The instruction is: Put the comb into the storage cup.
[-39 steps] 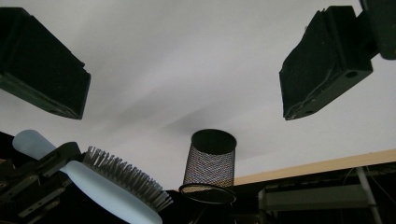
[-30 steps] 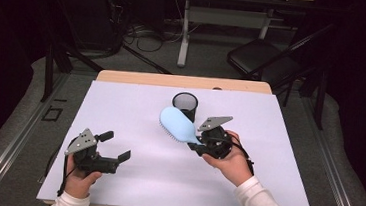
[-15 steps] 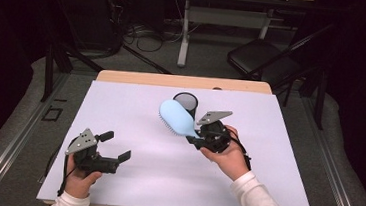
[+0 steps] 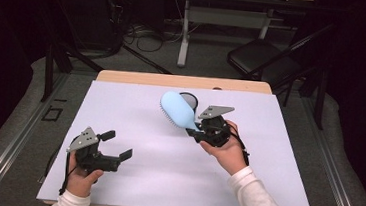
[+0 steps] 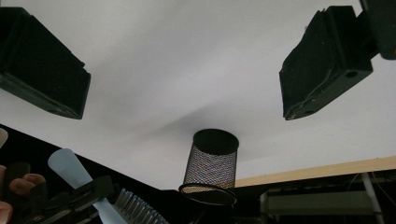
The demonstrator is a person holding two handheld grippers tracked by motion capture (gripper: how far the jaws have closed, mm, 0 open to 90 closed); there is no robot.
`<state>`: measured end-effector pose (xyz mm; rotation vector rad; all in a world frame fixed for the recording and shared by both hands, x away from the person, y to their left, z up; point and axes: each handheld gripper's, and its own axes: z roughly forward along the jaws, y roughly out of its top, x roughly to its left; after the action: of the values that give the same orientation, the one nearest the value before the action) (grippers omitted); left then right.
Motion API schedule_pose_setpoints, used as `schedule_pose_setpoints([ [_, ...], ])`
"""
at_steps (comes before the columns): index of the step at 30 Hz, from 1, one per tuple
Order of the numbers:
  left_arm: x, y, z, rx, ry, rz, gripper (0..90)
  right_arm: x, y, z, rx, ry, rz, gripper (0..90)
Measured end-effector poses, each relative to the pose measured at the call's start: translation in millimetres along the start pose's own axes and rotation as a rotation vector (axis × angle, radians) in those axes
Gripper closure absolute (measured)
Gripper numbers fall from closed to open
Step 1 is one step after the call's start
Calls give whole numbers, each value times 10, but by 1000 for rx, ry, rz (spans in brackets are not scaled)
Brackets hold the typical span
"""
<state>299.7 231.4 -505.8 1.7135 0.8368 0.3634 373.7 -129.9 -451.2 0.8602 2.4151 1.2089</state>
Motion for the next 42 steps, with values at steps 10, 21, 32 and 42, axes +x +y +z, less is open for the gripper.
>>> schedule_pose_setpoints([
  [10, 28, 36, 5, -5, 10, -23, 20, -76, 92, -64, -56, -11, -1, 695],
  [21, -2, 98, 112, 18, 0, -37, 20, -118, 94, -66, -94, -13, 2, 695],
  [32, 1, 150, 166, 34, -13, -55, 20, -127, 101, -88, -131, -36, -11, 695],
  [42, -5, 285, 232, 46, -24, -57, 20, -128, 103, -100, -134, -44, -16, 695],
])
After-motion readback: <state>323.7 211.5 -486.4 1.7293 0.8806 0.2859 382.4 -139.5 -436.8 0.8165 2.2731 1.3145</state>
